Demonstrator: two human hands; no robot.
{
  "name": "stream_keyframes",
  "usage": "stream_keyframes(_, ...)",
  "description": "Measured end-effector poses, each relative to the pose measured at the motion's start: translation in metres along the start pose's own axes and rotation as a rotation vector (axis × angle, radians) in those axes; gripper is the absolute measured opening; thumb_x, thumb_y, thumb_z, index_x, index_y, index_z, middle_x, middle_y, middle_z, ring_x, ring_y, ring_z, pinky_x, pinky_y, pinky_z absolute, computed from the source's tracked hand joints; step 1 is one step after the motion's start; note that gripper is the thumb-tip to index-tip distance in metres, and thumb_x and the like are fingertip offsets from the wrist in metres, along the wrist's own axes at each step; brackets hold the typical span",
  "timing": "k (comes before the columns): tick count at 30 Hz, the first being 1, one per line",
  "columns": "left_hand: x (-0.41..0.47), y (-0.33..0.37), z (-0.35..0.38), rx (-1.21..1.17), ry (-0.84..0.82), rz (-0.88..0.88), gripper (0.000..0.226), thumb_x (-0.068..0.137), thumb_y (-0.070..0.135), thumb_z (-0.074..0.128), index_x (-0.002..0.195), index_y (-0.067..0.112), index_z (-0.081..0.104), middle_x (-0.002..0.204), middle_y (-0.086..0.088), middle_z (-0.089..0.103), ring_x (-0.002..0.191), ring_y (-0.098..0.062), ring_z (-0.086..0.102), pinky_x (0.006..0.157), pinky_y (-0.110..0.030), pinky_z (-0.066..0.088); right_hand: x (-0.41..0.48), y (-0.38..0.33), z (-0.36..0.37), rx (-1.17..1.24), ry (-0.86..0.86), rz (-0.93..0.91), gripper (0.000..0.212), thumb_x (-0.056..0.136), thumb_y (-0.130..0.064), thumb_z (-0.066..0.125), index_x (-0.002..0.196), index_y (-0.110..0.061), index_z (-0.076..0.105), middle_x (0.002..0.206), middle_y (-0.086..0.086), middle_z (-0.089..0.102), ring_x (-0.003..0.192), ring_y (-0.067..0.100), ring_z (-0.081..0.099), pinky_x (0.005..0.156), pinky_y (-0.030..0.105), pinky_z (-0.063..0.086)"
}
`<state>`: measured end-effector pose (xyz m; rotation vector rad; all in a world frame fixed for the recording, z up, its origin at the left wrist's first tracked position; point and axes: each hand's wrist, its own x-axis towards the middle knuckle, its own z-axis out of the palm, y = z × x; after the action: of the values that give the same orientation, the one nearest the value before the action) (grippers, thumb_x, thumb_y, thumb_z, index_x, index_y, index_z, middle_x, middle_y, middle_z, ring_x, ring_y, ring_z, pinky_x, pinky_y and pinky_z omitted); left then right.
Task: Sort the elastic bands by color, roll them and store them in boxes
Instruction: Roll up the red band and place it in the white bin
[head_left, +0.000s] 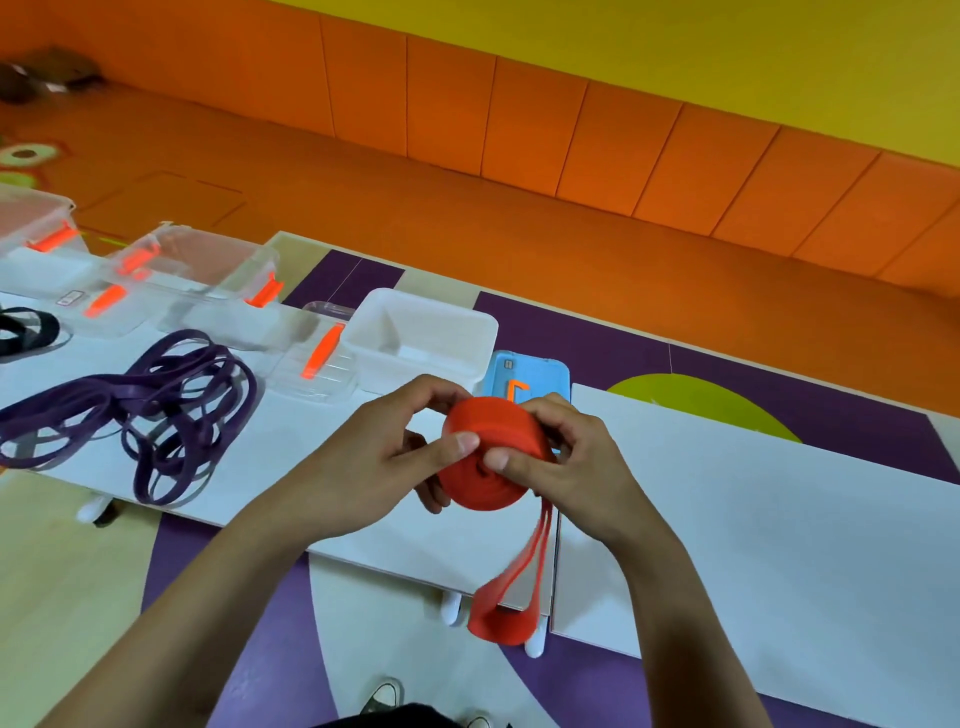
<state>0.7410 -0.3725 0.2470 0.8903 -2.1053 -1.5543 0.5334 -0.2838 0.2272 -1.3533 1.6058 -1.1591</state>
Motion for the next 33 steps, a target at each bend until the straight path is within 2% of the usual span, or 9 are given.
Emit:
stream_keyframes(7,0.008,-0.014,0.035,-0.479,0.228,-0.001,0.038,0.096,0.033,0.065,0.123,0.008,0.056,0.112,-0.018,0.064,0.066,-0.043,0.071,0.067,-0.042,0.060,0.000,0.001,0.031,0.191,0.330,-0.020,0.046,0.084,-0.058,0.067,0.119,-0.028,0.067,0.109,-0.009,0.073,0.103,0.011,0.068,0.081,0.018,0.054)
stream_keyframes(10,0.012,-0.018,0.038,-0.528,0.258,-0.008,0.043,0.091,0.034,0.062,0.124,0.008,0.054,0.117,-0.023,0.063,0.070,-0.046,0.071,0.070,-0.046,0.061,-0.003,0.008,0.043,0.196,0.429,0.005,0.052,0.082,-0.063,0.064,0.120,-0.027,0.065,0.109,-0.011,0.071,0.102,0.006,0.067,0.080,0.017,0.053)
stream_keyframes(13,0.011,-0.017,0.043,-0.518,0.231,-0.030,0.038,0.097,0.032,0.063,0.125,0.009,0.052,0.121,-0.022,0.062,0.075,-0.047,0.073,0.073,-0.048,0.062,-0.004,0.011,0.041,0.292,0.488,0.018,0.041,0.084,-0.052,0.078,0.111,-0.021,0.069,0.102,-0.007,0.073,0.095,0.009,0.069,0.078,0.018,0.053)
stream_keyframes(17,0.009,-0.012,0.022,-0.141,0.190,-0.082,0.024,0.096,0.032,0.068,0.118,0.026,0.060,0.099,-0.005,0.074,0.064,-0.030,0.072,0.067,-0.047,0.060,-0.001,0.011,0.018,0.300,0.307,-0.005,0.034,0.074,-0.035,0.084,0.105,-0.024,0.076,0.099,-0.003,0.077,0.094,0.014,0.072,0.083,0.024,0.056)
stream_keyframes(20,0.006,0.000,0.001,0.102,0.071,-0.069,0.043,0.082,0.049,0.075,0.123,0.042,0.061,0.108,0.015,0.068,0.060,-0.022,0.069,0.058,-0.033,0.058,0.002,0.007,0.006,0.075,0.103,0.026,0.042,0.069,-0.035,0.093,0.106,-0.027,0.076,0.098,-0.007,0.076,0.093,0.014,0.072,0.083,0.029,0.059)
stream_keyframes(23,0.010,0.010,-0.006,0.213,-0.046,-0.077,0.036,0.085,0.048,0.074,0.118,0.043,0.062,0.104,0.018,0.066,0.060,-0.024,0.071,0.060,-0.032,0.060,0.003,0.003,0.011,-0.036,0.033,0.019,0.040,0.071,-0.037,0.092,0.106,-0.029,0.074,0.098,-0.010,0.073,0.095,0.013,0.069,0.082,0.030,0.060)
stream_keyframes(27,0.013,0.006,-0.006,0.208,-0.055,-0.051,0.030,0.092,0.043,0.068,0.120,0.036,0.059,0.089,0.028,0.068,0.063,-0.021,0.073,0.065,-0.026,0.058,0.003,0.005,0.008,0.045,0.030,0.004,0.041,0.072,-0.031,0.093,0.108,-0.028,0.073,0.100,-0.007,0.074,0.097,0.015,0.070,0.083,0.033,0.061)
stream_keyframes(30,0.012,-0.002,0.000,-0.002,0.052,-0.001,0.037,0.092,0.042,0.064,0.125,0.027,0.056,0.110,0.013,0.067,0.064,-0.028,0.074,0.067,-0.031,0.058,0.001,0.016,-0.002,0.102,0.051,-0.011,0.035,0.076,-0.033,0.090,0.105,-0.023,0.074,0.090,-0.004,0.073,0.083,0.013,0.068,0.076,0.029,0.058)
stream_keyframes(33,0.016,-0.004,0.008,-0.243,0.147,0.061,0.036,0.096,0.037,0.064,0.125,0.018,0.054,0.120,0.005,0.063,0.066,-0.040,0.073,0.067,-0.040,0.061,-0.003,0.025,-0.001,0.181,0.165,0.007,0.036,0.079,-0.048,0.077,0.093,-0.016,0.071,0.067,-0.001,0.056,0.060,0.013,0.050,0.058,0.025,0.046)
